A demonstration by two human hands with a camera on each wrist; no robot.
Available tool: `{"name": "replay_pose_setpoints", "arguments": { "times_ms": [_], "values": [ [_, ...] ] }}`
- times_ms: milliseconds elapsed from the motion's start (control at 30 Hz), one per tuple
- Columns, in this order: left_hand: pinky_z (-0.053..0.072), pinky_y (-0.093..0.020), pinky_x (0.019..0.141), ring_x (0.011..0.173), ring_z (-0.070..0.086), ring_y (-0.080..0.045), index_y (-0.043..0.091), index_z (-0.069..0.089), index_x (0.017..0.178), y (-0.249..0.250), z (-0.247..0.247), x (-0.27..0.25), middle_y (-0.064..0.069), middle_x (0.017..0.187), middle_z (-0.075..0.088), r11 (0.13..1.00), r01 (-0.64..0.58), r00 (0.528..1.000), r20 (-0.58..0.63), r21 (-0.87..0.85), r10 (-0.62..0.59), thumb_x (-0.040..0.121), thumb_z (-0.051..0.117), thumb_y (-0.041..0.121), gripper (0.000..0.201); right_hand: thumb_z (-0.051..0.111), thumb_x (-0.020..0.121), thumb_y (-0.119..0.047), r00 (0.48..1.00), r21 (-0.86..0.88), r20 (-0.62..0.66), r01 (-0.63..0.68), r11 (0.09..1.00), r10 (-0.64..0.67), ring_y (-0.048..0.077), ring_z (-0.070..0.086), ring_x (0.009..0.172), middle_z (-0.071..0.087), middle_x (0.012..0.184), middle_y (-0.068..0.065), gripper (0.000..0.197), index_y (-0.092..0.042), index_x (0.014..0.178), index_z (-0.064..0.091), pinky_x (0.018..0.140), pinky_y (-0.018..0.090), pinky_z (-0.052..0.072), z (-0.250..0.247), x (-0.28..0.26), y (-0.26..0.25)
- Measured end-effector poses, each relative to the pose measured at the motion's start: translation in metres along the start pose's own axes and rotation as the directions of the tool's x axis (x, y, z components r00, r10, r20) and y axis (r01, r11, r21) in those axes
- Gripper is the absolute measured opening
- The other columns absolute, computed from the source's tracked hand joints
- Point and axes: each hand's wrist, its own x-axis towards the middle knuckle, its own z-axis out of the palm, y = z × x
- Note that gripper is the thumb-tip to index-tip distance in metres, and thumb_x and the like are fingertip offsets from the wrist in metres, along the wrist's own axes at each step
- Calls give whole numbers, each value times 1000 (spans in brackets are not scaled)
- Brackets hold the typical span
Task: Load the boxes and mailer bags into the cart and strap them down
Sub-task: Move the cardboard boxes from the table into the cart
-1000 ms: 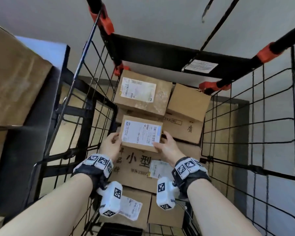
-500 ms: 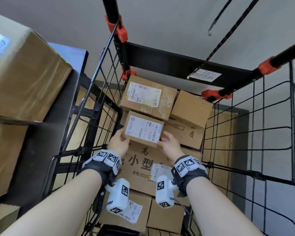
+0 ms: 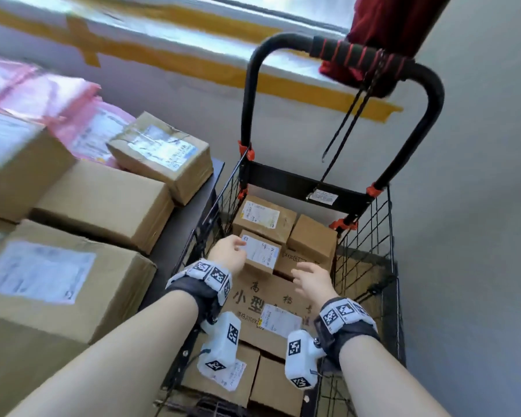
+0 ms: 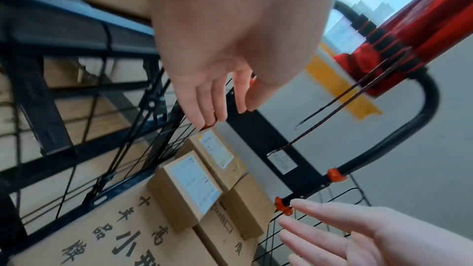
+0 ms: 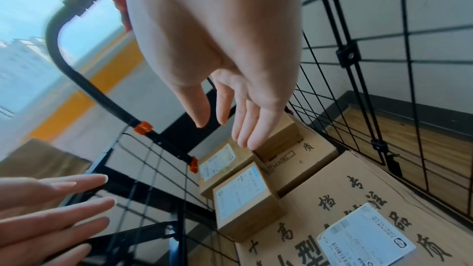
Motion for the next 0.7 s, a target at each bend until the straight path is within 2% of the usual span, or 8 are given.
{"name": "replay_pose_setpoints", "arguments": {
  "times_ms": [133,267,333,433,567,700],
  "values": [
    [43,-24,80,104,60,-23,16,61,118,7,-39,-75,-6,118,64,994,-106,991,-82,10,107,93,43,12,31,54,94,-10,993,15,41,112,994,-113,27,58,108,59,120,11,31,-6,125,55,93,39,50,6,-68,-9],
    [46,-25,84,102,61,-24,15,62,116,-6,-78,-142,-8,115,64,988,-155,977,-153,-17,151,93,44,11,29,54,93,-10,974,11,91,207,978,-207,22,58,99,61,112,13,30,-5,123,55,88,35,50,18,-127,-20],
    [49,-27,86,98,61,-24,15,61,115,-18,-95,-170,-9,114,64,988,-150,974,-179,-35,142,92,45,11,28,53,93,-10,962,22,123,241,970,-242,22,57,96,60,107,13,28,-4,120,56,87,34,50,28,-155,-25],
    [46,-26,82,93,57,-21,11,60,117,-39,-121,-206,-12,114,63,991,-124,964,-242,-49,109,92,43,8,30,52,94,-10,945,27,172,278,960,-279,25,59,105,60,111,15,26,-5,119,56,89,35,50,44,-190,-32],
    [50,-32,92,107,60,-25,13,60,118,-67,-155,-232,-9,119,63,998,-58,952,-302,-21,49,92,46,12,30,55,94,-13,933,32,207,294,955,-294,21,56,94,59,101,13,27,-4,120,57,93,39,49,71,-219,-38],
    [48,-31,93,108,58,-26,15,57,121,-101,-186,-235,-8,121,60,999,10,940,-340,-31,-20,92,46,11,32,56,94,-18,918,1,271,300,954,-289,20,58,97,59,101,8,32,-7,124,55,92,36,50,105,-232,-40]
  ]
}}
